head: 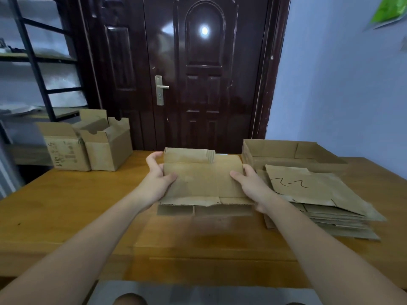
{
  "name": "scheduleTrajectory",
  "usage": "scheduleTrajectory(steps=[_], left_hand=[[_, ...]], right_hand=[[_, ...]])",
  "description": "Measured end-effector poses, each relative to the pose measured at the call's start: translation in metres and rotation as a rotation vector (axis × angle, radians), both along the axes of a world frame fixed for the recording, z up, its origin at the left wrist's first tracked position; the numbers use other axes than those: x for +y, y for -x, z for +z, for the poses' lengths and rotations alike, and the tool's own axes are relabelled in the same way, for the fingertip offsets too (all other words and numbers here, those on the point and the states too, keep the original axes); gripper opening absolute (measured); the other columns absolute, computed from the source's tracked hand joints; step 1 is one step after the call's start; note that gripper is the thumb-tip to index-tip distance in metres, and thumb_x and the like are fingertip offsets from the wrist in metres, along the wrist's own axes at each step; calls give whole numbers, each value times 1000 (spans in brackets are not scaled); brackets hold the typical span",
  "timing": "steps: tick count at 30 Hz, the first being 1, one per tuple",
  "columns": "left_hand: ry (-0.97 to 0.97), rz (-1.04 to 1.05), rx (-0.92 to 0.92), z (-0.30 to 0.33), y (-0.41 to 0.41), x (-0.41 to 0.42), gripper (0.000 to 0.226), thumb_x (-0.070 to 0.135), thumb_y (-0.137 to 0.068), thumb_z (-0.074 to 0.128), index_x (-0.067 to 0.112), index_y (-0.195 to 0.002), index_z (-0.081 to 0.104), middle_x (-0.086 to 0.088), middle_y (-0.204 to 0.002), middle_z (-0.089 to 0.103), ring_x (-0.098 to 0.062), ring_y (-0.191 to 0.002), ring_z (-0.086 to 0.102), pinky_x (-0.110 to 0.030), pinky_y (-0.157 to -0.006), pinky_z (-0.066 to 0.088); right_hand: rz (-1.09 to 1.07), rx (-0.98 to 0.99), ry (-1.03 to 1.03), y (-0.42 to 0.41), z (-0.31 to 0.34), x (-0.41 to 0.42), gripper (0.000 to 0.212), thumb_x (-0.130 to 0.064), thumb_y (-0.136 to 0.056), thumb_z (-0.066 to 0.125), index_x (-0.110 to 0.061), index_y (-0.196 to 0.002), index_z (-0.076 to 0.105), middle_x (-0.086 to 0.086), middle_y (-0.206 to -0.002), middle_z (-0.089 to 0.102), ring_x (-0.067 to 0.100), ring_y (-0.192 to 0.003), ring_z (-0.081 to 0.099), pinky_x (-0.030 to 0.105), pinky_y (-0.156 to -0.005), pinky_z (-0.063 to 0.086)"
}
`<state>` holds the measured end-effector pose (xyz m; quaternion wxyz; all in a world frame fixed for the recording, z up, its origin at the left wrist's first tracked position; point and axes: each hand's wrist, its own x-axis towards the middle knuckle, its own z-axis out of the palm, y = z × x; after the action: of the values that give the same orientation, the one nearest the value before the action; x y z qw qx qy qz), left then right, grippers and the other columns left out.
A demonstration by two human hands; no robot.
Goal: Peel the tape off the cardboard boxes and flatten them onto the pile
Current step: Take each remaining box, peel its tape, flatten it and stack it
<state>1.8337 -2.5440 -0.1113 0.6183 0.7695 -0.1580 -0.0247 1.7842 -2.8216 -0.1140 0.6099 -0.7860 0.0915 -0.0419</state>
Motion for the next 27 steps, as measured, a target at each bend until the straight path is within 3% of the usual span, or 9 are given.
scheduleTrajectory(steps=[3,5,7,9,12,14,16,20,27], left_hand=[[-32,-1,-8,1,3,0,38,8,-104,54,36,-128,43,-8,-127,61,-27,-107,67,-40,-86,60],[-41,-35,82,-1,9,0,42,10,-102,61,34,-135,51,-5,-128,60,-18,-100,66,-26,-75,60],[-147,-69,144,-9,10,3,69,18,-90,78,34,-147,42,6,-130,52,-8,-102,60,-13,-73,53],[-412,-115,134,-21,6,9,111,38,-74,91,39,-159,20,11,-140,38,-11,-117,49,-18,-95,45],[-608,-127,164,-31,1,13,128,53,-66,92,36,-163,10,5,-143,33,-17,-122,38,-35,-108,37],[-680,-145,193,-35,-1,12,126,54,-67,91,36,-162,11,3,-137,34,-20,-120,40,-37,-107,38],[-776,-171,218,-39,-3,10,130,58,-63,91,36,-162,9,2,-134,33,-22,-120,41,-35,-97,48],[-892,-184,245,-46,-5,3,136,56,-57,96,33,-160,10,-1,-131,26,-26,-116,42,-26,-57,58],[-973,-213,286,-39,-8,-12,126,52,-59,97,34,-158,20,-2,-125,27,-24,-104,48,-25,-54,58]], right_hand=[[-6,0,13,-2,0,2,62,-38,-104,54,-36,-156,19,-5,-134,47,21,-121,54,44,-105,48],[17,-14,30,-1,-4,3,63,-32,-105,54,-43,-154,16,-1,-136,46,20,-118,56,38,-95,53],[86,9,79,1,-11,4,51,-27,-107,51,-46,-148,28,1,-139,49,18,-113,57,33,-86,54],[150,62,129,1,-20,0,51,-28,-103,57,-46,-147,37,1,-145,47,19,-119,56,40,-99,53],[309,206,241,2,-26,-6,92,-32,-82,83,-35,-156,28,0,-148,42,22,-128,49,45,-110,46],[377,294,344,2,-27,-6,110,-34,-73,90,-32,-159,21,0,-148,38,21,-128,43,40,-102,48],[383,334,429,1,-27,-2,114,-35,-73,90,-31,-161,17,2,-152,34,22,-128,40,33,-88,50],[370,390,575,-3,-35,4,122,-38,-71,91,-36,-162,10,1,-156,23,31,-138,36,31,-77,54],[352,361,625,-4,-48,2,124,-41,-69,92,-38,-161,9,-2,-154,20,30,-135,36,31,-74,54]])
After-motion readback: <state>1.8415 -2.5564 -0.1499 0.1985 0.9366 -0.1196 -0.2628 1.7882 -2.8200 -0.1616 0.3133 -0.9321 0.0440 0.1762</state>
